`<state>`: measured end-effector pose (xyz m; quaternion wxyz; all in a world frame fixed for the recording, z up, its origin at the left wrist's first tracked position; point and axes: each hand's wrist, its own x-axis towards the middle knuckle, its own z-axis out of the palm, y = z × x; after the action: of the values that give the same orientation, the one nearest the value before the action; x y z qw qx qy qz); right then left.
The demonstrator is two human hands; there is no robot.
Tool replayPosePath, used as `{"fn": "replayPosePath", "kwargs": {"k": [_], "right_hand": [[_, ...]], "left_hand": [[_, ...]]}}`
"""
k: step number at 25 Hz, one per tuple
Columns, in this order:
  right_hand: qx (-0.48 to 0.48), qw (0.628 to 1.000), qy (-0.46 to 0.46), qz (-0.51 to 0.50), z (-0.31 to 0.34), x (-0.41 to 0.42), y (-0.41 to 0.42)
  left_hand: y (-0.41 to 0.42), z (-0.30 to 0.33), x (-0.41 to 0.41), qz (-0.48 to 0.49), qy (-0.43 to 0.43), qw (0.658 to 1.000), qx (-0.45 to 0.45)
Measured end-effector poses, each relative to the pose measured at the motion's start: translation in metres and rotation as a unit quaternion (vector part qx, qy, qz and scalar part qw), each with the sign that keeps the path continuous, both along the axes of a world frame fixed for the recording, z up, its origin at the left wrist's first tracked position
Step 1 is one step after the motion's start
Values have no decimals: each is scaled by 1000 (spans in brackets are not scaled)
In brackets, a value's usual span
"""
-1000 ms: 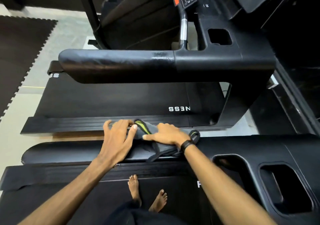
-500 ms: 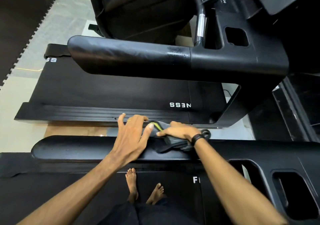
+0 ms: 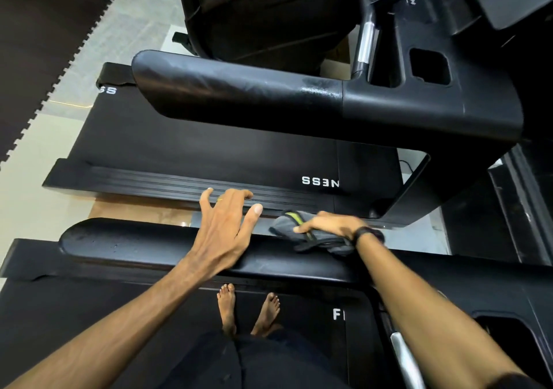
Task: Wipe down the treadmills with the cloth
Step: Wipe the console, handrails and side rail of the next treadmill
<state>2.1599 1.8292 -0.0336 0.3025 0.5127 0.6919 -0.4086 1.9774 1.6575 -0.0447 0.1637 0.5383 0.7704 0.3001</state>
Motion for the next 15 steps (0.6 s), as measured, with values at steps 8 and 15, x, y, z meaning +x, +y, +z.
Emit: {"fn": "replayPosePath", "kwargs": {"k": [8,15], "right_hand": [[267,919,234,169,41,26,-107],[-68,994,82,34,-6,5,6]], "left_hand": [[1,4,0,61,-2,998,23],[-13,16,3,104,37,993,34]]}}
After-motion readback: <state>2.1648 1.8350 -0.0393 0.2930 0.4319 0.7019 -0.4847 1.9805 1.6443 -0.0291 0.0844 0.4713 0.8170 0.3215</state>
